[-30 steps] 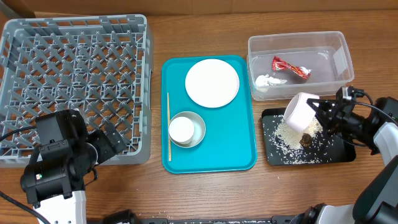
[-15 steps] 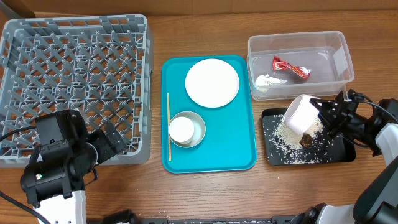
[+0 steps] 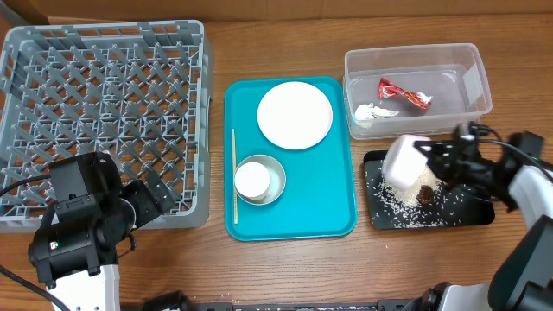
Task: Sort waste into correct bins and load items into the dishwasher
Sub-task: 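Tip the bowl over the black tray to dump the food scraps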
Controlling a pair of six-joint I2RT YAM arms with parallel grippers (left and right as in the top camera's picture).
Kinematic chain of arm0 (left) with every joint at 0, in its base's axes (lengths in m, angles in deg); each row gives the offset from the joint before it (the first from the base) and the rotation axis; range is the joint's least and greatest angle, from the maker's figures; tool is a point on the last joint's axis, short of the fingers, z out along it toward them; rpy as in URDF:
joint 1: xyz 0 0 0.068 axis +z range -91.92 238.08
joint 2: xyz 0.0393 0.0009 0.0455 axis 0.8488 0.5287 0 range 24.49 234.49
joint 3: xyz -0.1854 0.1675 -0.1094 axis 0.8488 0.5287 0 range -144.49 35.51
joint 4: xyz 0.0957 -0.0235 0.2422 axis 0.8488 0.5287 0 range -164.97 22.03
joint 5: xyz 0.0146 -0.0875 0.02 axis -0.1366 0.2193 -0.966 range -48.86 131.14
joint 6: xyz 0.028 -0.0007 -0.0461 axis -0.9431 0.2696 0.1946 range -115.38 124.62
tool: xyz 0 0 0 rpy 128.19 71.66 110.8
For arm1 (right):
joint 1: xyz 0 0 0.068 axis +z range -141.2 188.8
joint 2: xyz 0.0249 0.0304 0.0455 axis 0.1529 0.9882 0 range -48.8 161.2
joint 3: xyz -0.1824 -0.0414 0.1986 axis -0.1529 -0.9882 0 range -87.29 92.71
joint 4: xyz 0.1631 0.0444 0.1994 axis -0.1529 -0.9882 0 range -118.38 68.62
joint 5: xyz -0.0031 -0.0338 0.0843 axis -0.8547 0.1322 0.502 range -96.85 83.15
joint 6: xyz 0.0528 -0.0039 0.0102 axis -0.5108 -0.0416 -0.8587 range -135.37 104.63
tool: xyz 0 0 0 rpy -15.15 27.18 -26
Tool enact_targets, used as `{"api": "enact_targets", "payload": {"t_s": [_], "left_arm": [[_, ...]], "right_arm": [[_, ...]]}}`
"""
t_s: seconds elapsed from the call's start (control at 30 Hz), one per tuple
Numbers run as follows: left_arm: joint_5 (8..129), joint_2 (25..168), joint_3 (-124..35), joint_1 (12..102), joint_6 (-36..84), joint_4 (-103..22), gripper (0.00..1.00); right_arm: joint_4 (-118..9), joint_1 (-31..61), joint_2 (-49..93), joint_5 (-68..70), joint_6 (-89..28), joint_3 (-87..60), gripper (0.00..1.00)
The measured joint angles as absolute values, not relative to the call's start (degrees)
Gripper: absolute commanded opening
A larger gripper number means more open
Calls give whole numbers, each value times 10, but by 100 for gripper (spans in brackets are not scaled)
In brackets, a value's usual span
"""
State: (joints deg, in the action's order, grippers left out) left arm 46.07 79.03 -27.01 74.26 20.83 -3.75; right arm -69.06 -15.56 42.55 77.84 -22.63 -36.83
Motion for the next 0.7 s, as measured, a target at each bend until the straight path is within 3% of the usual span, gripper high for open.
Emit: {"api": "enact_targets", "payload": {"t_s": [0.4, 0.6, 0.7], "left_arm": [[461, 790, -270, 743, 208, -38, 100], [460, 790, -270, 743, 208, -38, 100], [461, 790, -270, 743, 208, -37, 100]], "right_arm": [[-679, -87, 361, 685, -185, -334, 4], [-695, -102, 359, 627, -326, -331, 4], [-658, -112, 359, 661, -359, -332, 4]]}}
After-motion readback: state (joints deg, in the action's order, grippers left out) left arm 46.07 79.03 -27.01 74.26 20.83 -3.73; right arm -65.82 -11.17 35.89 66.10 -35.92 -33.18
